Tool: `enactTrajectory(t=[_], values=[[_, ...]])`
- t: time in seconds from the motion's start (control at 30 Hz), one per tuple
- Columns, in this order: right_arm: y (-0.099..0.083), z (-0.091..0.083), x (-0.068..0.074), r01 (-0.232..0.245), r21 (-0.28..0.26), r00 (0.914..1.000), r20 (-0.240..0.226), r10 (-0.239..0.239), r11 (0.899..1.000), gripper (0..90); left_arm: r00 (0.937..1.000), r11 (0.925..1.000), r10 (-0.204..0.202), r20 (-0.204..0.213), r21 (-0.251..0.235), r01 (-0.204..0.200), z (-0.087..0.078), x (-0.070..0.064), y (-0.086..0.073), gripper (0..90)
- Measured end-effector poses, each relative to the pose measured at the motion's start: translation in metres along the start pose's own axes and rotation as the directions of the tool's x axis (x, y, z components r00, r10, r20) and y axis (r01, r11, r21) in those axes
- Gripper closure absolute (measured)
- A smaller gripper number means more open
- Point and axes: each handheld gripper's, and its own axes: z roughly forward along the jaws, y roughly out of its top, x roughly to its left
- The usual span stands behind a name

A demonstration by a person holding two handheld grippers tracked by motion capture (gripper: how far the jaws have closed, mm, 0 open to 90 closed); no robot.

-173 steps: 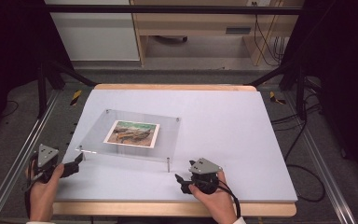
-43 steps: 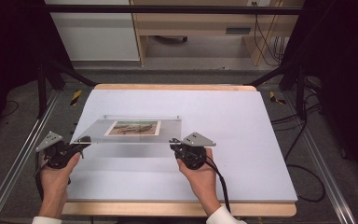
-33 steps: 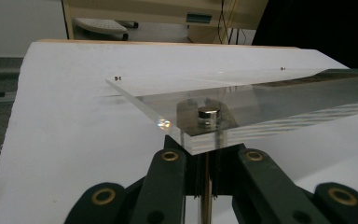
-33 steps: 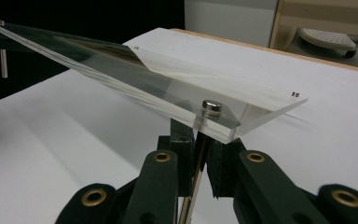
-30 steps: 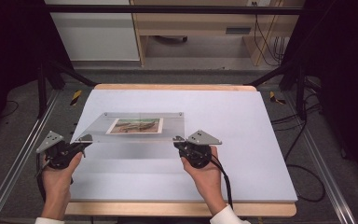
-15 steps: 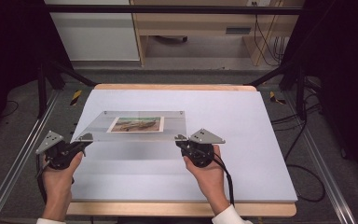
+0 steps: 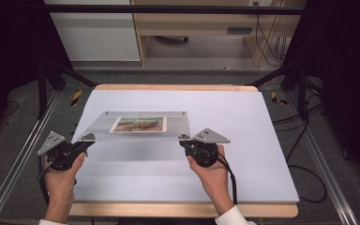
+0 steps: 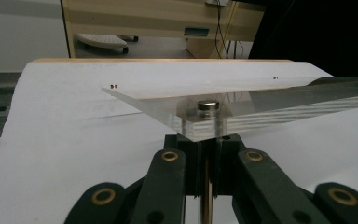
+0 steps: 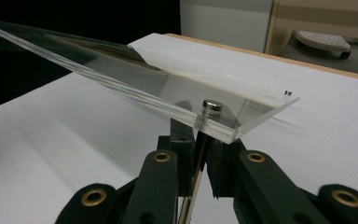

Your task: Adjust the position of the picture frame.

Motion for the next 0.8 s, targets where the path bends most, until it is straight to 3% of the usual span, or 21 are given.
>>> enactTrajectory(t=[0.8], values=[[0.003, -0.009, -0.011, -0.022, -0.006, 0.9996, 0.018, 0.022, 1.000, 81.9, 0.9999, 0.9997, 0.011, 0.013, -0.020, -0.011, 0.001, -0.016, 0.006, 83.9]])
